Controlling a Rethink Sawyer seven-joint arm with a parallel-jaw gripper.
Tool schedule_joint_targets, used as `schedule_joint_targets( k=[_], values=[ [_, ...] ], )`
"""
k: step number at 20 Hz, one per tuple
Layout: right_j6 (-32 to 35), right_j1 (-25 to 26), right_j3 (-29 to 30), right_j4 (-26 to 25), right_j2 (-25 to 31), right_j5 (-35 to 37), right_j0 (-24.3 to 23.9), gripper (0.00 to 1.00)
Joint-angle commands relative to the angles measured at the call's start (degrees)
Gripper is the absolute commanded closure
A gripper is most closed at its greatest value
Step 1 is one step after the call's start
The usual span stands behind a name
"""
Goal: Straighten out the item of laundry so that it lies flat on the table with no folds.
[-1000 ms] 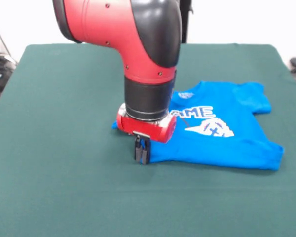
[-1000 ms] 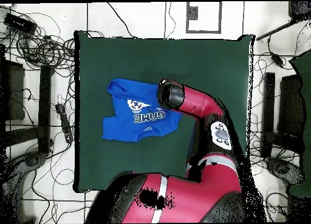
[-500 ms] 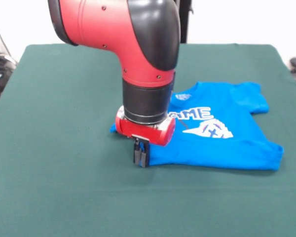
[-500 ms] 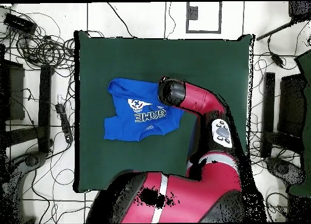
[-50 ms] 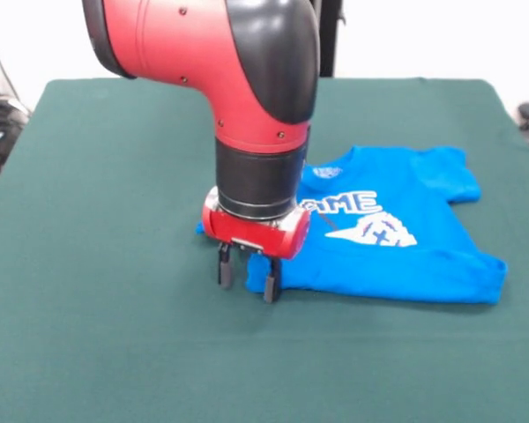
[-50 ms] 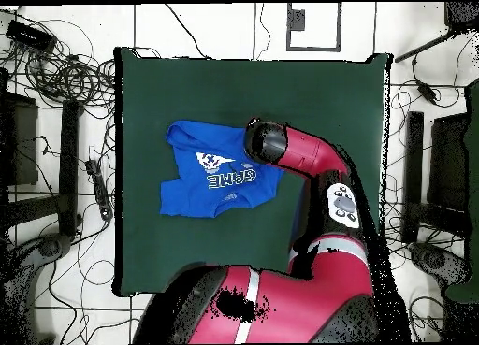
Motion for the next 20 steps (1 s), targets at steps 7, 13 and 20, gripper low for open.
schedule_joint_targets(
  k=[7, 13, 20],
  values=[
    [7.10, -9.46, 10.25, -0.52, 2.11, 2.97, 1.33, 0.00],
    [8.97, -15.33, 17.42, -0.19, 1.79, 3.31, 3.26, 0.00],
    [9.24, -16.95, 22.11, -0.35, 3.21, 0.25, 3.40, 0.00]
  ],
)
